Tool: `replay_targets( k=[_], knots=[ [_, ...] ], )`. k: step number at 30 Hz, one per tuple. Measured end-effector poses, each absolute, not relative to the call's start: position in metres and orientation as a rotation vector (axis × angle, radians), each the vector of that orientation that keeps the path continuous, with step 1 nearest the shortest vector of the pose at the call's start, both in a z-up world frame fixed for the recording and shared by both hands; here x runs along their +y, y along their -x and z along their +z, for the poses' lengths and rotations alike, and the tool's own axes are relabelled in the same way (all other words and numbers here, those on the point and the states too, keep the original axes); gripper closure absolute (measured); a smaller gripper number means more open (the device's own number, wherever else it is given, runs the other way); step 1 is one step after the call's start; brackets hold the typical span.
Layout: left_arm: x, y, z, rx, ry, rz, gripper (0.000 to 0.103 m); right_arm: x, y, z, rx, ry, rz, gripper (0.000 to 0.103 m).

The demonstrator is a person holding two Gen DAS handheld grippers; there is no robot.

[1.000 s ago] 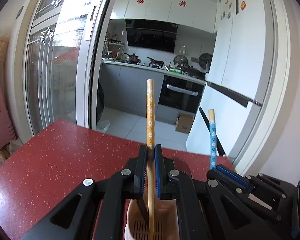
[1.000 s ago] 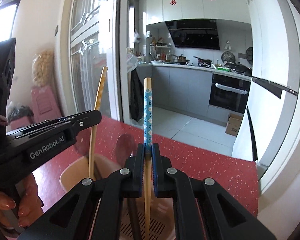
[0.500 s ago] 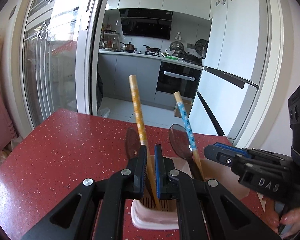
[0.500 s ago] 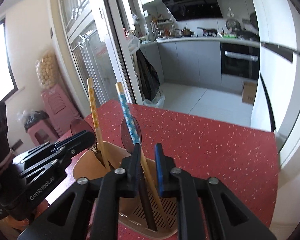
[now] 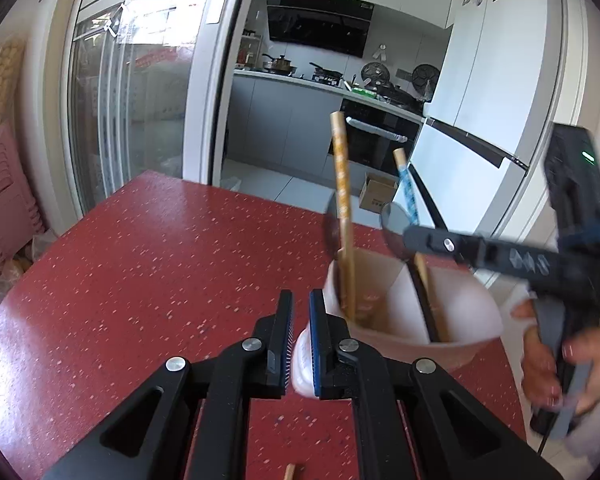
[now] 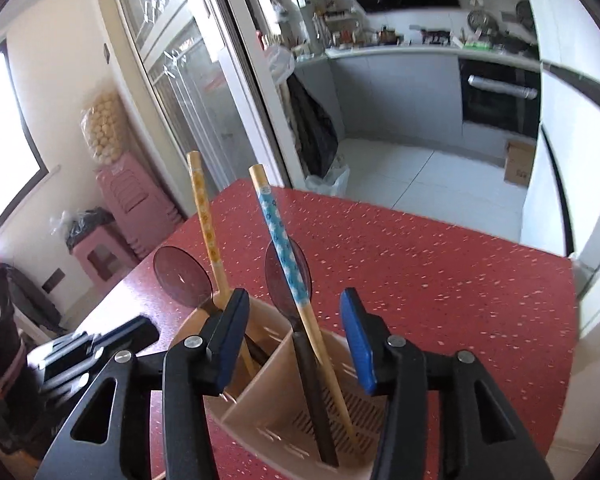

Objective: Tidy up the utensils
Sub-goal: 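Carry both chopsticks to the pink caddy and drop them in, then open both grippers and lift them away from the caddy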

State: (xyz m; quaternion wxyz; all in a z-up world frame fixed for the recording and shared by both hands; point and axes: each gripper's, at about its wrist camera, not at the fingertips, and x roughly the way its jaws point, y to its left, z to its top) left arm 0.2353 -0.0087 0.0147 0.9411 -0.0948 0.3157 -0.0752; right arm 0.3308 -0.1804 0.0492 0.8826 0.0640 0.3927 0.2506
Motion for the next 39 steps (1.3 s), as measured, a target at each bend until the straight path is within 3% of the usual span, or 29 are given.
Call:
replay_targets(
  k=[5,7,19,29,39],
  knots=[
    [0.002,-0.231,0.008,0.668,0.187,-0.132,0.066,-0.174,-0.356,0.036,0.896,-0.172,0.545,0.054],
    [0.006,-0.231,0.004,0.678,0.189,-0.125,0.066,-0.172,-0.357,0.034,0.899,-0.18,0.574,0.076],
    [0.008,-0.23,-0.01,0.713,0.155,-0.104,0.066,-0.17,-0.319,0.054,0.709,-0.082,0.556,0.085],
    [0.006,-0.231,-0.017,0.734,0.136,-0.099,0.066,-0.157,-0.291,0.07,0.6,-0.003,0.542,0.085],
    [0.006,-0.235,-0.022,0.759,0.141,-0.098,0.066,-0.178,-0.302,0.062,0.671,-0.093,0.498,0.084]
  ],
)
